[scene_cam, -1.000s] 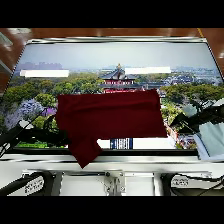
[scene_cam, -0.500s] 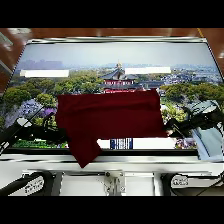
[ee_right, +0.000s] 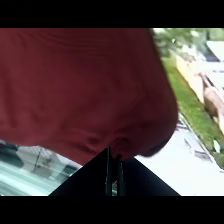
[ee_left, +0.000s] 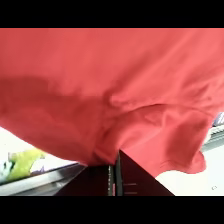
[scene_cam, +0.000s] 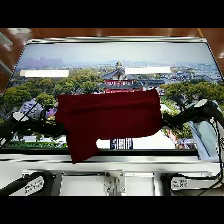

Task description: Fold the shirts.

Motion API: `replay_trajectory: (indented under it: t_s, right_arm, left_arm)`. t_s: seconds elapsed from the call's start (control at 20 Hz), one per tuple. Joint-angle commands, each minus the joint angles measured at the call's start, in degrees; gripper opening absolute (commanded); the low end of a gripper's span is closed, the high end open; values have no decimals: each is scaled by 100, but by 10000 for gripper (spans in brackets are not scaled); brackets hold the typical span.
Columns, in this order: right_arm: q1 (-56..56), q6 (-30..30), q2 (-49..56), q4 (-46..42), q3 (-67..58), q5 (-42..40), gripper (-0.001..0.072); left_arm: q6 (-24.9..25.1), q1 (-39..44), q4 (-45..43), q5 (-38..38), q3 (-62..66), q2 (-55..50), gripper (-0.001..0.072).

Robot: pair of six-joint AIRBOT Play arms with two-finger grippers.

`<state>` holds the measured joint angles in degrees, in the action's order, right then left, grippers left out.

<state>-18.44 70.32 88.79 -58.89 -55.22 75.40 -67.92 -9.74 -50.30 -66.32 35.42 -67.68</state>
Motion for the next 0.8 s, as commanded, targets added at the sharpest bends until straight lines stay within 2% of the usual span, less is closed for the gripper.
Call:
replay_trajectory:
  t_s: [0.0, 0.2, 0.3, 0.4, 0.55, 0.75]
  right_arm:
    - [144, -306, -229, 186, -586, 229, 63]
    - [697, -105, -313, 87, -1353, -796, 63]
    - [968, 262, -179, -376, -1707, -1469, 62]
    - [1139, 457, 142, -826, -2159, -1650, 62]
    - [1276, 501, 774, -837, -2872, -1825, 62]
    - [1248, 960, 1438, -1001, -3552, -2065, 62]
  left_arm:
    - [323, -2, 0, -57, 481, 188, 41]
    - [317, 0, -2, -2, 1373, 164, 40]
    - [271, 0, -2, 146, 1786, -46, 39]
    - [273, 0, 15, 280, 2267, -437, 39]
    - [278, -2, 44, 269, 3110, -1215, 39]
    - [275, -186, 345, 267, 4242, -2208, 39]
